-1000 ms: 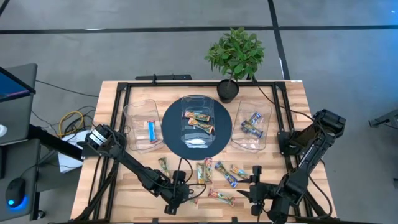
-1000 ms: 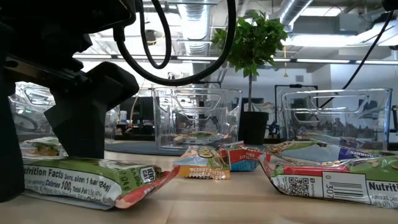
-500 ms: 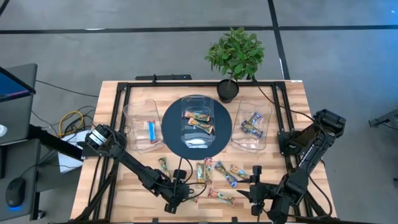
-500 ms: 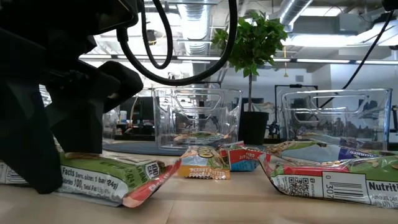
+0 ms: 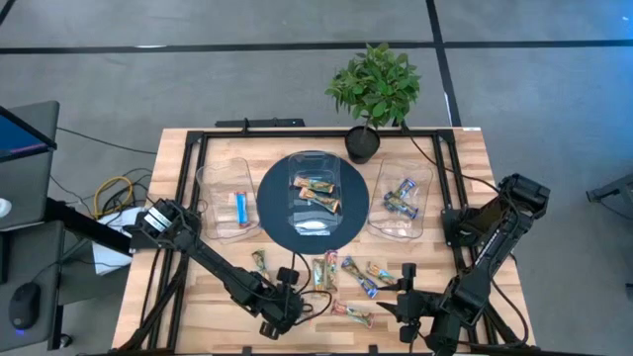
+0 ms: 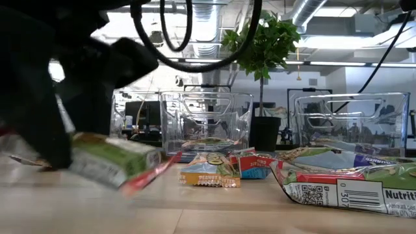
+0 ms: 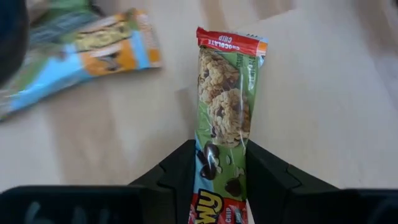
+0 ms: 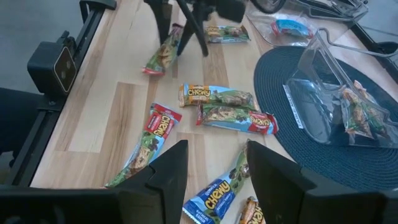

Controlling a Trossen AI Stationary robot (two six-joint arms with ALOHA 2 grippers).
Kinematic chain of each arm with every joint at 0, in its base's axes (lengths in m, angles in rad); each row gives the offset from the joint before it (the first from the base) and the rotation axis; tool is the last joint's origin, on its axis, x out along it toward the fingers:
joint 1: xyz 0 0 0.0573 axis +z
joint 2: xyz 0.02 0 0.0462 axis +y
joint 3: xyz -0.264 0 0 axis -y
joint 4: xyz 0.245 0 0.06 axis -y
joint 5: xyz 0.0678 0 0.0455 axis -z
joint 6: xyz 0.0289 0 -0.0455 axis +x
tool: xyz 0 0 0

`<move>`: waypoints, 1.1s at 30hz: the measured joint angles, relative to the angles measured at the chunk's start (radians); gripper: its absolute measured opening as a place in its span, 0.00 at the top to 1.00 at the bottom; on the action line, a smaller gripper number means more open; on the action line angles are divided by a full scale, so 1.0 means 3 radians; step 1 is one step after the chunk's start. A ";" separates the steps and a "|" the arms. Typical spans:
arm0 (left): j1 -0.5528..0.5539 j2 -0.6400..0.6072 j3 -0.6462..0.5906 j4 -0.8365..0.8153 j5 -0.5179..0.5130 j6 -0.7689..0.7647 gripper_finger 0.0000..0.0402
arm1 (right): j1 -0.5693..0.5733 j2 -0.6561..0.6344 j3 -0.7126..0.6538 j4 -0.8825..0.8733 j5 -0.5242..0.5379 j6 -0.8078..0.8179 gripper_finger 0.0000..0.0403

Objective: Pick and place Granola Bars by type
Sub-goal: Put the red granola bar into the left transparent bin

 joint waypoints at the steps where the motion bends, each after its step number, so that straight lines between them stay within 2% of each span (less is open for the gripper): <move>1: 0.0000 0.0000 0.0051 -0.0121 -0.0072 0.0000 0.72 | 0.0000 0.0000 0.0000 -0.0001 0.0000 0.0000 0.61; 9: -0.0037 -0.0005 0.0470 -0.0890 -0.0749 -0.0007 0.72 | 0.0000 0.0000 0.0000 -0.0001 0.0000 0.0000 0.61; 13: -0.0121 -0.0009 0.0735 -0.1500 -0.1176 -0.0171 0.72 | 0.0000 0.0000 0.0000 -0.0002 0.0000 0.0001 0.61; 18: -0.0251 -0.0015 0.1065 -0.2555 -0.1650 -0.0704 0.72 | 0.0000 0.0005 0.0000 -0.0006 -0.0002 0.0003 0.61; 23: -0.0378 -0.0021 0.1180 -0.3686 -0.2089 -0.1679 0.72 | 0.0000 0.0005 0.0000 -0.0006 -0.0001 0.0003 0.61; 24: -0.0391 -0.0036 0.1143 -0.3688 -0.2157 -0.1771 0.72 | 0.0000 0.0005 0.0000 -0.0006 -0.0001 0.0003 0.61; 27: -0.0426 -0.0179 0.0954 -0.3605 -0.2195 -0.1636 0.72 | -0.0009 0.0006 0.0000 -0.0006 -0.0001 0.0002 0.61; 30: -0.0402 -0.0227 0.0852 -0.3651 -0.2299 -0.1836 0.72 | -0.0020 0.0006 -0.0004 0.0003 -0.0004 0.0003 0.61; 33: -0.0380 -0.0320 0.0661 -0.3665 -0.2258 -0.1832 0.72 | -0.0023 0.0006 -0.0004 -0.0007 -0.0008 0.0003 0.61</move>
